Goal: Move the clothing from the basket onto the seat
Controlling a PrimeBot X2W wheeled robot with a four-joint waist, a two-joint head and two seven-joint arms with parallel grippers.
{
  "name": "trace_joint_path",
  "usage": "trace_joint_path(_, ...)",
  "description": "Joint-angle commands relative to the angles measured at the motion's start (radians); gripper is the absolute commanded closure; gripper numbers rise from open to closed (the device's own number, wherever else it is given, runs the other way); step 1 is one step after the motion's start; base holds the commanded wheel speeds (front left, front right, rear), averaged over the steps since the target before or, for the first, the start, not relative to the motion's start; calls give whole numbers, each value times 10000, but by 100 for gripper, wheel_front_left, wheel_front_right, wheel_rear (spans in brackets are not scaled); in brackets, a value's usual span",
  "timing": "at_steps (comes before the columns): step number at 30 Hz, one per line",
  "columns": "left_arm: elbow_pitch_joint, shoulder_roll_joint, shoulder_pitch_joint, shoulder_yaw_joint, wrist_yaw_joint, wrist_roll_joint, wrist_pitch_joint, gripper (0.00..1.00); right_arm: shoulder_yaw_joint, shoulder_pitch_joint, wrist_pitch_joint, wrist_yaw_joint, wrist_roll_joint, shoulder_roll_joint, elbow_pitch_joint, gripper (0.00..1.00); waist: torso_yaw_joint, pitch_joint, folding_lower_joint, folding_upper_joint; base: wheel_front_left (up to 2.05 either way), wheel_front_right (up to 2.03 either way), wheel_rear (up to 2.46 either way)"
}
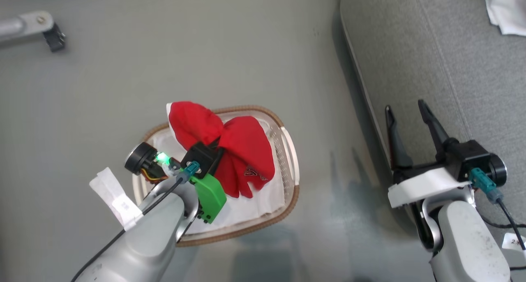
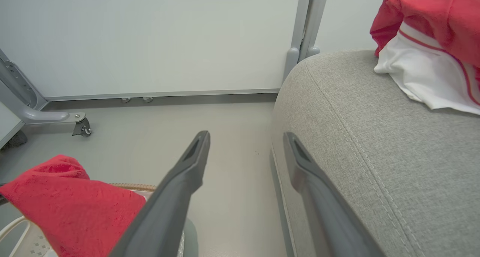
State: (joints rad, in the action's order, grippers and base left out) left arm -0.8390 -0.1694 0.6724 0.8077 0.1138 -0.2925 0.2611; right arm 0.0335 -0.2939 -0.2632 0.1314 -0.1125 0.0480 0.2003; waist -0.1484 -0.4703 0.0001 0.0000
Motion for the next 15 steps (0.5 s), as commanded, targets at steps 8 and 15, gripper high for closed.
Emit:
trace_joint_path(8, 1783, -398, -539, -626, -169, -241, 47, 100, 229, 922, -24, -14, 161, 42, 309, 0, 999, 3029, -1, 0, 0, 0, 0)
trace_joint_path(15, 2679, -630, 141, -905, -69, -574, -416, 100, 603, 1138, -24, -14, 75, 42, 419, 0, 1032, 3922, -1, 0, 0, 0, 0)
